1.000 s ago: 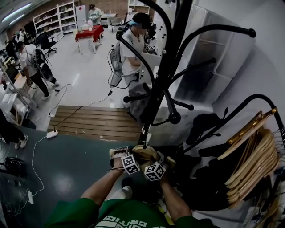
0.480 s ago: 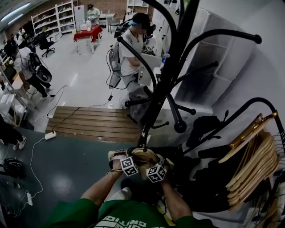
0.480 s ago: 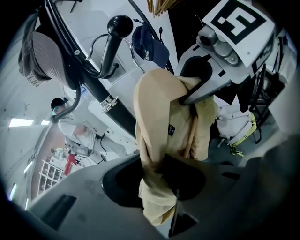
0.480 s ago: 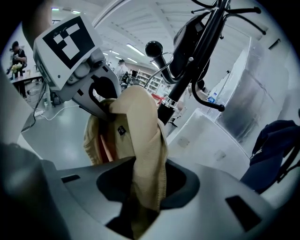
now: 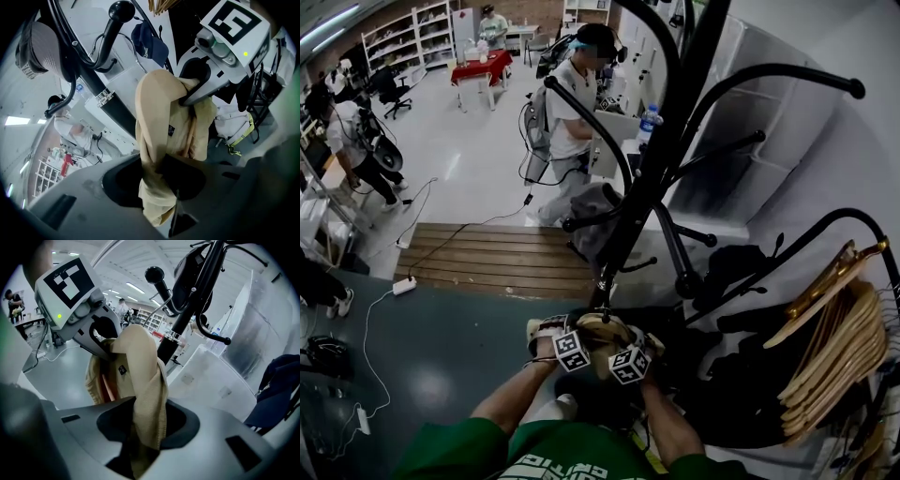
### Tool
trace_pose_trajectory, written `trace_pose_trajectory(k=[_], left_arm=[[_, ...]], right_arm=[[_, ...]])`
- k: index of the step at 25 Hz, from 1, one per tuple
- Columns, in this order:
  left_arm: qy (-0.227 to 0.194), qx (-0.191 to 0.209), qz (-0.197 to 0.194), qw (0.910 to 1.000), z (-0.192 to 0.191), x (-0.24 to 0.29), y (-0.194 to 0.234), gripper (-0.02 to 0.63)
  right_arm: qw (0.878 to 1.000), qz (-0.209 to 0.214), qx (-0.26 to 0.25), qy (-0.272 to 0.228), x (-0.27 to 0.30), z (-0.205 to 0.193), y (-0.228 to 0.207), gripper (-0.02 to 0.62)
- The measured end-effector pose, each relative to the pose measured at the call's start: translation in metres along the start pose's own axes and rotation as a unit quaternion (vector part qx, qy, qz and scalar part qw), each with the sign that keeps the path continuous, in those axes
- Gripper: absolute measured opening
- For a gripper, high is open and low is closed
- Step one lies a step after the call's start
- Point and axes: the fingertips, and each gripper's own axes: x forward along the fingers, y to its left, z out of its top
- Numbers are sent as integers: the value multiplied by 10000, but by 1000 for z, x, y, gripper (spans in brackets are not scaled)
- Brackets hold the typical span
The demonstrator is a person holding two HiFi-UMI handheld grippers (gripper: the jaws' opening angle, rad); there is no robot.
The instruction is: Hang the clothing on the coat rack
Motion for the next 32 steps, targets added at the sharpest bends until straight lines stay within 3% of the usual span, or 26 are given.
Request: trace_pose_trajectory(k=[8,16,32], left_arm=[[-158,-181,61,9997,4,4,3,130],[-256,-422,244,9985,12,1,15,174],[-335,-839,518,9946,8,-35,5,189]], right_arm=[[9998,-170,68,-50,3,1,-6,135],[9998,-4,214,-34,4,4,-4,181],[9981,-260,408,-387,-36,6,-11,187]])
